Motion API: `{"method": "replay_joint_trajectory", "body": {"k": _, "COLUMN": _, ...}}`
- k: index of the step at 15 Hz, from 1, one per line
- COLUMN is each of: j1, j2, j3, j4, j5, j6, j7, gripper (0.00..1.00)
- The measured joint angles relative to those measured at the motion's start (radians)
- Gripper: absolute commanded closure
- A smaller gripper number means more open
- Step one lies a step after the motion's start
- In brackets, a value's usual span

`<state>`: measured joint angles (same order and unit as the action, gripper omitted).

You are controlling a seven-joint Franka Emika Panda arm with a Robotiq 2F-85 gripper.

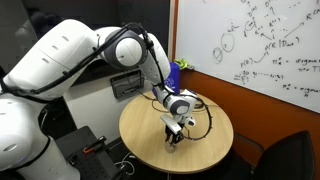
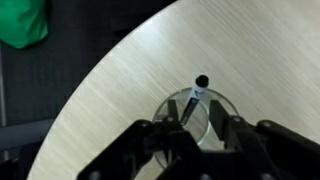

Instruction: Take the marker out of the glass cup and put it on the table

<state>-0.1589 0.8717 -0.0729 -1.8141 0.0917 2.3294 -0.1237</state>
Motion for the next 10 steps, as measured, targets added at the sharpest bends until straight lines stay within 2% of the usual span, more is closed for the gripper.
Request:
{"method": "replay_joint_trajectory", "body": {"k": 2, "j1": 0.002, "j2": 0.013, "j3": 0.000, "j4": 0.019, "j5": -0.003, "j6": -0.025, "j7": 0.012, "gripper": 0.91}}
{"method": "replay_joint_trajectory", "body": {"k": 4, "j1": 0.003, "j2": 0.022, "j3": 0.000, "j4": 0.033, "j5": -0.006, "j6": -0.040, "j7": 0.013, "gripper": 1.00}}
{"method": "replay_joint_trajectory", "body": {"k": 10, "j1": 0.010, "j2": 0.020, "j3": -0.005, "j4": 0.073, "j5": -0.022, "j6": -0.104, "j7": 0.013, "gripper": 0.97}}
